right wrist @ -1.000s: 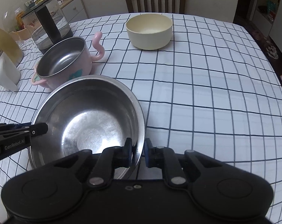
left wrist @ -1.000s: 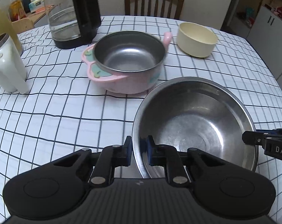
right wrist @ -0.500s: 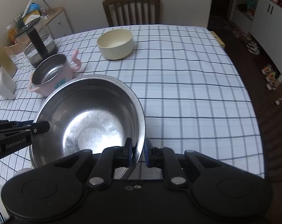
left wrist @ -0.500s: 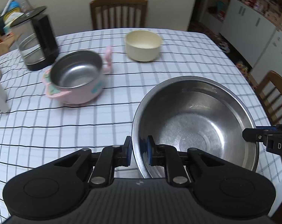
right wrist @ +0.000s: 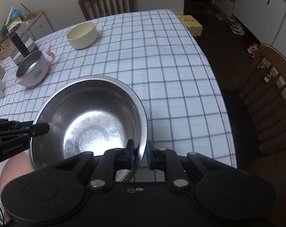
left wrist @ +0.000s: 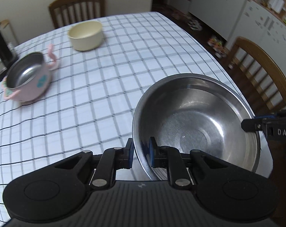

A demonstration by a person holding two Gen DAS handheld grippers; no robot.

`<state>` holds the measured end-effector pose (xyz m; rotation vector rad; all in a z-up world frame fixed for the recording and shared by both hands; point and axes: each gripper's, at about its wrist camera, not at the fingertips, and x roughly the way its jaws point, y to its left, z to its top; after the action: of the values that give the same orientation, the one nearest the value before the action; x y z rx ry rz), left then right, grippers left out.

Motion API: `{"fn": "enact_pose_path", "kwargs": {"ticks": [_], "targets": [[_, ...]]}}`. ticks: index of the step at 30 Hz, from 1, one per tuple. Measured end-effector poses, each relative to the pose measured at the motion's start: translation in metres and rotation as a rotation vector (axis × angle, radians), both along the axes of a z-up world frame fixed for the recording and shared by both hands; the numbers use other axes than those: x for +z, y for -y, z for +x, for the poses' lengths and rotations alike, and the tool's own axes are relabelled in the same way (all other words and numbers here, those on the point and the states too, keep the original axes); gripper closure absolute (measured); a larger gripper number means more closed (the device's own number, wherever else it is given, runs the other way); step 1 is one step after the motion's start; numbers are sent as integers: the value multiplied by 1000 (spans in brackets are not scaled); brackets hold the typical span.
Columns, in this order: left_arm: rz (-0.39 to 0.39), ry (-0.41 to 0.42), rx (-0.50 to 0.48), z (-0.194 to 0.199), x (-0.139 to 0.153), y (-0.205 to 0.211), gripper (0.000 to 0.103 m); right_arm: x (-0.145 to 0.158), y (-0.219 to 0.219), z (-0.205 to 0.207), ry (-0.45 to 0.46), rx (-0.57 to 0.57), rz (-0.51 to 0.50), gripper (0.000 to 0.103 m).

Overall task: Organize plates and bowls
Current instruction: 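Lift the steel bowl with both grippers, set it on the stack, open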

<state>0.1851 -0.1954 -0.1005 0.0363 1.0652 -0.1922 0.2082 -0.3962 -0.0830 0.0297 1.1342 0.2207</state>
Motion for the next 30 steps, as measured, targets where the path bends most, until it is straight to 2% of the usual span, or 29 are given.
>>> {"fn": "enact_pose_path", "kwargs": {"ticks": [9, 24, 30], "targets": [[12, -41, -71, -16, -23, 28, 88, -22, 36, -17, -60, -53, -6, 89], [15, -83, -93, -22, -42, 29, 88, -47, 36, -26, -106, -21, -23, 88], [4, -90, -98, -22, -43, 27, 88, -47, 35, -27, -101, -23, -28, 81]]}}
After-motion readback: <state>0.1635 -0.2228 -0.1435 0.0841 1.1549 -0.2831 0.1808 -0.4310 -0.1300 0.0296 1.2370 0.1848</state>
